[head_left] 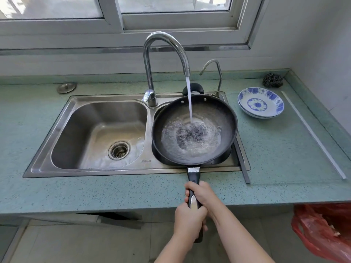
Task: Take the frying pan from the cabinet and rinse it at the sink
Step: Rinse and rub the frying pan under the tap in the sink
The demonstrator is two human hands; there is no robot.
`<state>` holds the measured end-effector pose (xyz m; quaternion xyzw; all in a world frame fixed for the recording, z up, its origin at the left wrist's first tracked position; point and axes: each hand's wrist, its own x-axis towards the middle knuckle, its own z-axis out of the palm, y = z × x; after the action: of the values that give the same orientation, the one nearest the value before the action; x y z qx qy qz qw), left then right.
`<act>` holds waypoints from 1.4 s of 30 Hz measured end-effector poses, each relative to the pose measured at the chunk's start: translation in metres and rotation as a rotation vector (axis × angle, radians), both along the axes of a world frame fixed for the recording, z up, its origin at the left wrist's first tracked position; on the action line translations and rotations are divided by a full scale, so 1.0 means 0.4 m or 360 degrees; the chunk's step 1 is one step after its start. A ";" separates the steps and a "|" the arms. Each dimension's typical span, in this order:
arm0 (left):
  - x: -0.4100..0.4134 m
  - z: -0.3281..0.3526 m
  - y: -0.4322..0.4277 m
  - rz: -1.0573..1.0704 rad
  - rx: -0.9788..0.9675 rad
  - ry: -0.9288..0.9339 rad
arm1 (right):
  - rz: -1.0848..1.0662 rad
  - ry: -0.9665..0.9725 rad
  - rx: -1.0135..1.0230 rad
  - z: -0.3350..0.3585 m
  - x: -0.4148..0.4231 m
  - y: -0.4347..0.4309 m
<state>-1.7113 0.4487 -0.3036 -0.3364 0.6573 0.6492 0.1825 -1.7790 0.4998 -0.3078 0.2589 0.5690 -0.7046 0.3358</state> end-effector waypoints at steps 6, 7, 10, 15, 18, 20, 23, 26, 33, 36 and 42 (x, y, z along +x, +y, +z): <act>0.007 -0.002 0.000 -0.0044 0.0178 -0.0017 | 0.0001 0.0024 0.0178 0.014 0.013 0.007; 0.007 0.001 0.001 -0.0054 0.0196 -0.0012 | 0.0008 0.0036 0.0211 0.019 0.014 0.008; 0.007 0.007 0.007 -0.0070 0.0282 -0.0001 | 0.0052 0.0099 0.0345 0.035 0.013 0.016; -0.001 0.020 0.022 0.0005 0.0546 0.0024 | 0.0166 0.0223 0.0658 0.057 -0.001 0.024; -0.008 0.028 0.017 0.0096 0.0771 -0.0023 | 0.0282 0.0286 0.0825 0.066 -0.010 0.017; -0.012 0.034 0.009 0.0125 0.0885 -0.0061 | 0.0379 0.0358 0.0940 0.070 -0.018 0.010; -0.014 0.040 -0.001 0.0167 0.1008 -0.0094 | 0.0528 0.0432 0.1083 0.079 -0.026 -0.004; -0.013 0.043 -0.012 0.0294 0.1186 -0.0106 | 0.0655 0.0552 0.1256 0.078 -0.033 -0.016; -0.009 0.039 -0.045 0.0367 0.1350 -0.0095 | 0.0023 0.0018 0.0049 0.055 -0.041 -0.040; -0.008 0.042 -0.056 0.0361 0.1374 -0.0076 | -0.0167 -0.0154 -0.0335 0.041 -0.050 -0.060; -0.016 0.066 -0.106 0.0055 0.1114 -0.0312 | -0.0147 0.0077 -0.0032 0.040 -0.044 -0.078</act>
<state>-1.7177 0.4061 -0.2774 -0.3251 0.3687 0.8027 0.3377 -1.7965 0.4687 -0.2918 0.2643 0.5573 -0.7311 0.2917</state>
